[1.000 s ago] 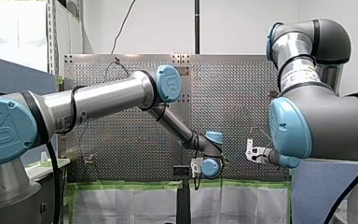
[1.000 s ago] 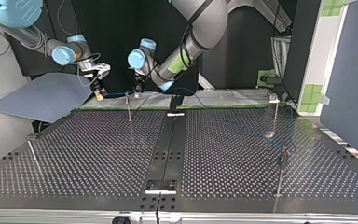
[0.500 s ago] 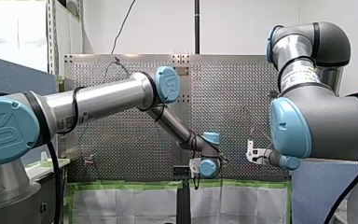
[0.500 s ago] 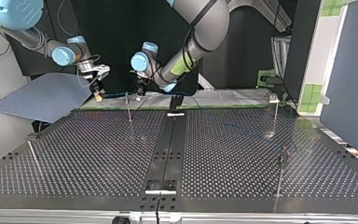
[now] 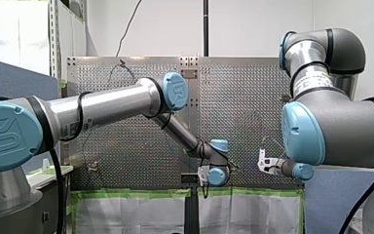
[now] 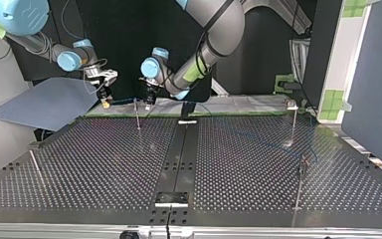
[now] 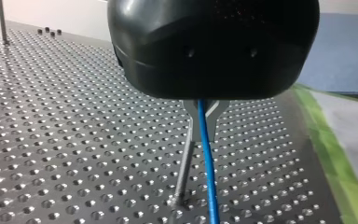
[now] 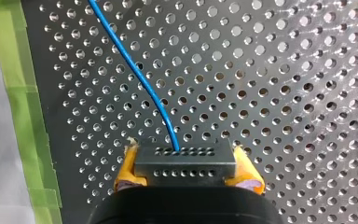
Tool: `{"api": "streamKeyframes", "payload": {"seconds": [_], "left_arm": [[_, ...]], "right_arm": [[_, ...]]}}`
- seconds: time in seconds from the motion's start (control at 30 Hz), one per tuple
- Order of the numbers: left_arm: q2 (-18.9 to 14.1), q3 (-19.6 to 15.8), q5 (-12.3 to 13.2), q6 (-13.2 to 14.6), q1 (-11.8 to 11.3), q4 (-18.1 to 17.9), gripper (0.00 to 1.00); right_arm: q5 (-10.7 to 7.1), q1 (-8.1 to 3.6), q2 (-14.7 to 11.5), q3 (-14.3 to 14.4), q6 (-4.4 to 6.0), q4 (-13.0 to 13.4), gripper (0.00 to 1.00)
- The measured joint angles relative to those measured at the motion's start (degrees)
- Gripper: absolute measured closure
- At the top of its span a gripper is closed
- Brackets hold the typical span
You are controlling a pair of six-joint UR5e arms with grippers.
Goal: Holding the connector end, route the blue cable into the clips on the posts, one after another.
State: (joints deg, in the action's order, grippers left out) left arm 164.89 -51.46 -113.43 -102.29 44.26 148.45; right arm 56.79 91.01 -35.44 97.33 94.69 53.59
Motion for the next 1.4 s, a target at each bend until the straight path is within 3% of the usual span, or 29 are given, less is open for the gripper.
{"api": "streamKeyframes", "payload": {"seconds": [0.47, 0.9, 1.4], "left_arm": [[0.1, 1.0, 0.2, 0.1, -0.8, -0.1, 1.0], [3.4, 5.5, 0.5, 0.1, -1.1, 0.1, 1.0], [3.5, 6.4, 0.8, 0.1, -2.3, 0.2, 1.0]], "right_arm": [[0.08, -0.09, 0.1, -2.7, 0.02, -1.4, 1.0], [0.08, -0.09, 0.3, -3.4, 0.81, -1.0, 1.0], [0.38, -0.05, 0.5, -5.6, 1.52, -1.2, 1.0]]}}
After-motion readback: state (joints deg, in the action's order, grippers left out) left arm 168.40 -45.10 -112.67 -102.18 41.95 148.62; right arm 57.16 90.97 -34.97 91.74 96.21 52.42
